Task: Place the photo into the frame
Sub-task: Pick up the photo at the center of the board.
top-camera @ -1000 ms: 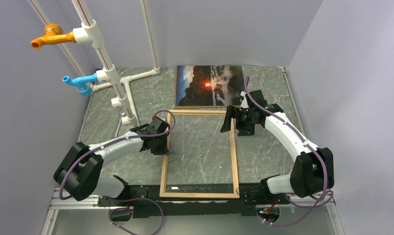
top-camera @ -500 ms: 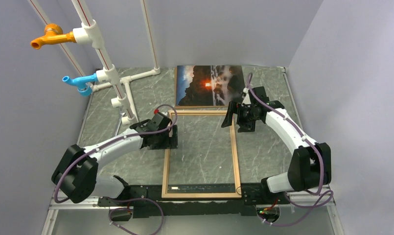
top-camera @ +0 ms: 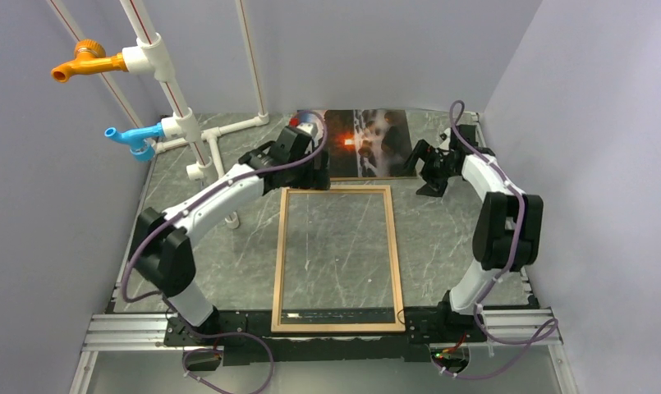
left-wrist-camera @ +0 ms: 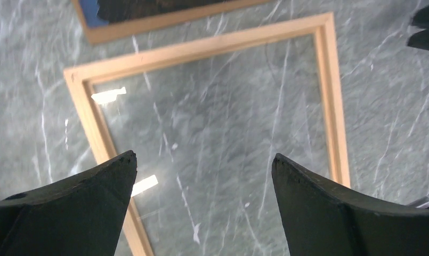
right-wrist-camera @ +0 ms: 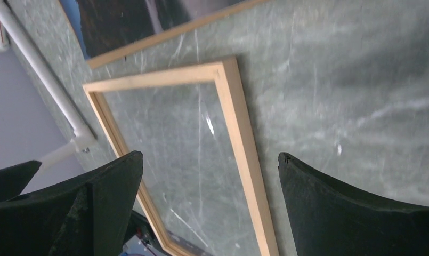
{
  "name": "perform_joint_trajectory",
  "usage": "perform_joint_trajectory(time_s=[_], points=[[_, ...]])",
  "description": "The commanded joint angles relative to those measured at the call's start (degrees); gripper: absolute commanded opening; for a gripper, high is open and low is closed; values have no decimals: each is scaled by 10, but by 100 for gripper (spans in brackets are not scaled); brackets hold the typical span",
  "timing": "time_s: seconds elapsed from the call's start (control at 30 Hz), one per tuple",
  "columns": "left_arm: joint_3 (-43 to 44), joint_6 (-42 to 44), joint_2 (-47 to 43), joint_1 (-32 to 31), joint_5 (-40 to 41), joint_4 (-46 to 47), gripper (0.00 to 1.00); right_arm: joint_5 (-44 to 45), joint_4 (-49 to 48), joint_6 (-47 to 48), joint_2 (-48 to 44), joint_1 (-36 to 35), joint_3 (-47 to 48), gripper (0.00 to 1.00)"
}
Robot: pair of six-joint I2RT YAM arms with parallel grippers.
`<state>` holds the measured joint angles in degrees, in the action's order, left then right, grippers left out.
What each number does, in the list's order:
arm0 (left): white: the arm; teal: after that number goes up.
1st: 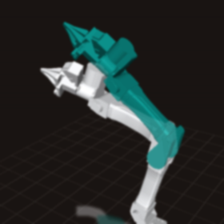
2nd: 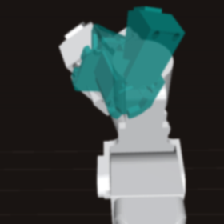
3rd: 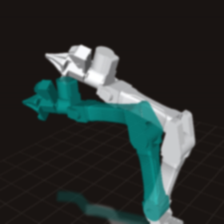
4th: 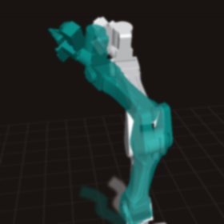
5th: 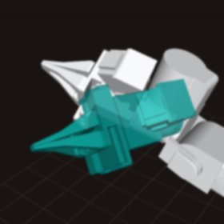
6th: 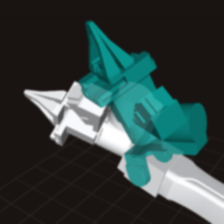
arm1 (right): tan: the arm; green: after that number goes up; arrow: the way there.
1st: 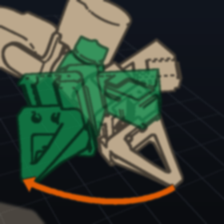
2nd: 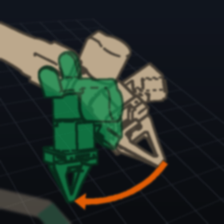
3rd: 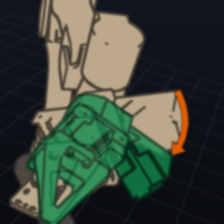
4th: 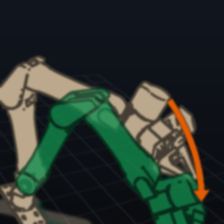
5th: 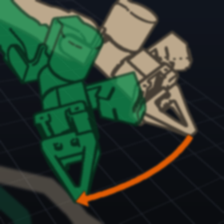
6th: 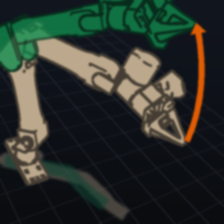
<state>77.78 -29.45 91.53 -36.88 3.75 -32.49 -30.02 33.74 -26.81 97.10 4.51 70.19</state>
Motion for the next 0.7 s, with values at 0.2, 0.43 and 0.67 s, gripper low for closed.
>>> perform_joint_trajectory(time_s=[0.2,0.43,0.67], points=[[208,56,189,83,-84,-24,93,70,22,-7,177,7,215,100],[268,39,284,143,-145,-1,87,73,31,-14,272,15,305,99],[288,21,339,171,-176,10,82,57,32,-21,325,15,346,94]])
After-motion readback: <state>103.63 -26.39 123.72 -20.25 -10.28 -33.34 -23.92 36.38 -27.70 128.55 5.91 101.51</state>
